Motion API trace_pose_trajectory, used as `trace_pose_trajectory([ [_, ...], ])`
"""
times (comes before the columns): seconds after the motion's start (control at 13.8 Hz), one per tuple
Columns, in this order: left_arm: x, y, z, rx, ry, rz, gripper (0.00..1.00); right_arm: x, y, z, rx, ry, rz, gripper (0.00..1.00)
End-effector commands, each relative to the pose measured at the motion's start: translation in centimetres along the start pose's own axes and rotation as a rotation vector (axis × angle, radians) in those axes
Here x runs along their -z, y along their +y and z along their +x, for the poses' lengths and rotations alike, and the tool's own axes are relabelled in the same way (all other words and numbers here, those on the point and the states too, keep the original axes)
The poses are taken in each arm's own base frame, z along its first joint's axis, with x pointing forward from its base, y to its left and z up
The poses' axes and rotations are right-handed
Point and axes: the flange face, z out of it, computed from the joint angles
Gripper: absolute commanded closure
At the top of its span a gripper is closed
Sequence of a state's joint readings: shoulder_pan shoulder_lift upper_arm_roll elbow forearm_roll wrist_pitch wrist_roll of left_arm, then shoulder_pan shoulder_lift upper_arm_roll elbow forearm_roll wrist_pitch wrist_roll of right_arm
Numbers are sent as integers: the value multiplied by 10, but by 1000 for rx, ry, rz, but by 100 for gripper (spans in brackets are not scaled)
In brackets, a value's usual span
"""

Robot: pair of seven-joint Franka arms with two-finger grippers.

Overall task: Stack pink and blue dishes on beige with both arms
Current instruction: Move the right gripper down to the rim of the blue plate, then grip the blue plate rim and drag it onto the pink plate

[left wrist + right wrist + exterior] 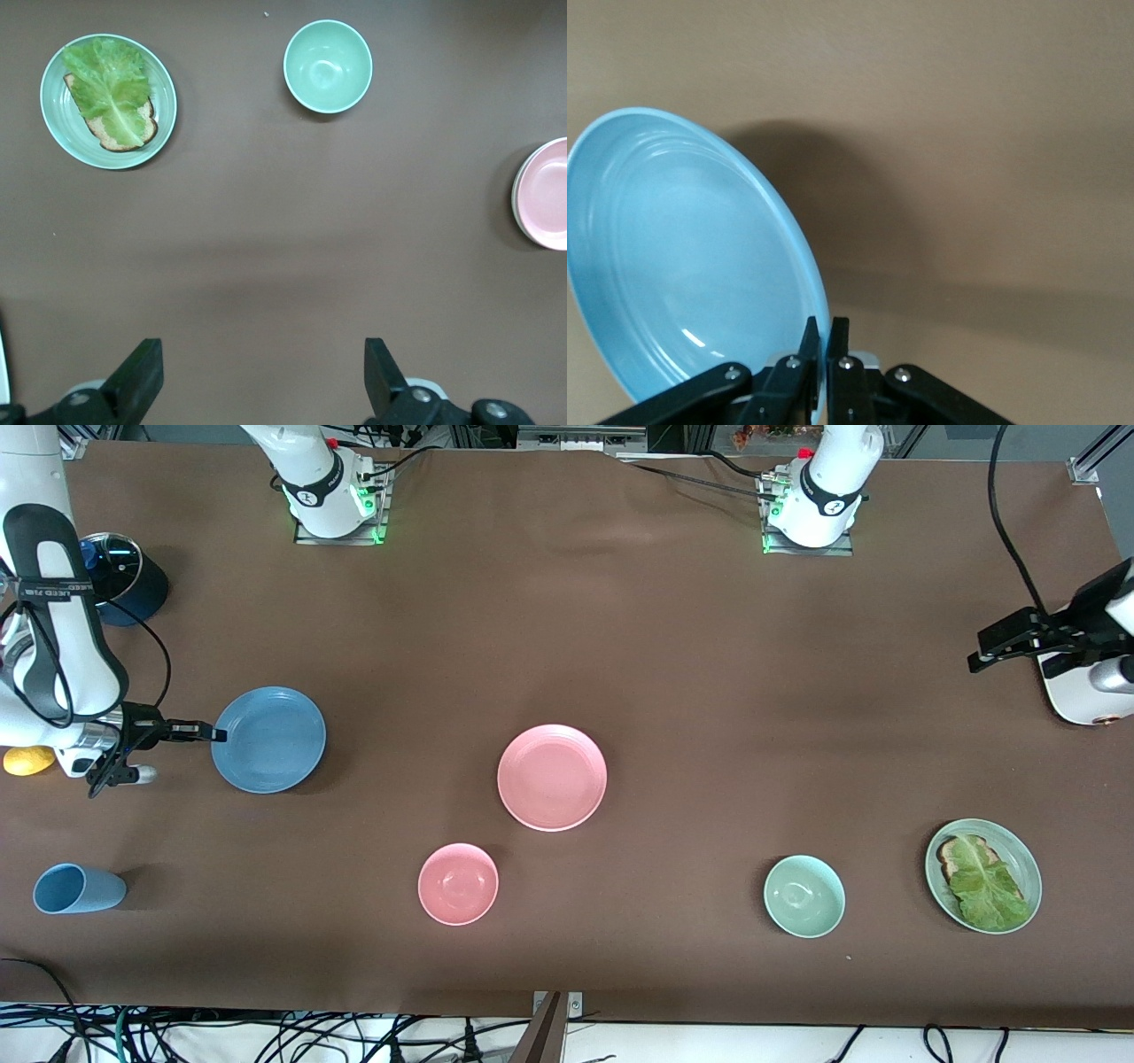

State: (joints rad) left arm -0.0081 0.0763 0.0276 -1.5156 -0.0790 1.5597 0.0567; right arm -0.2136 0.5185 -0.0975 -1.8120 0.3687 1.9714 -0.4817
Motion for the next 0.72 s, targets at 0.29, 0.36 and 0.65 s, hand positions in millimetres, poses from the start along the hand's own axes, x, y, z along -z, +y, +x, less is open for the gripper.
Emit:
trace_pose_trajectory([
  [0.29, -23, 2, -3, -19, -56, 28, 0, 35, -130, 13, -157, -59, -16, 100],
  [0.36, -24, 3, -2, -21, -56, 31, 0, 35, -152, 13, -174, -56, -24, 100],
  [0.65, -30, 3, -4, -25, -71, 44, 0, 21, -255, 21, -250, -36, -58, 100],
])
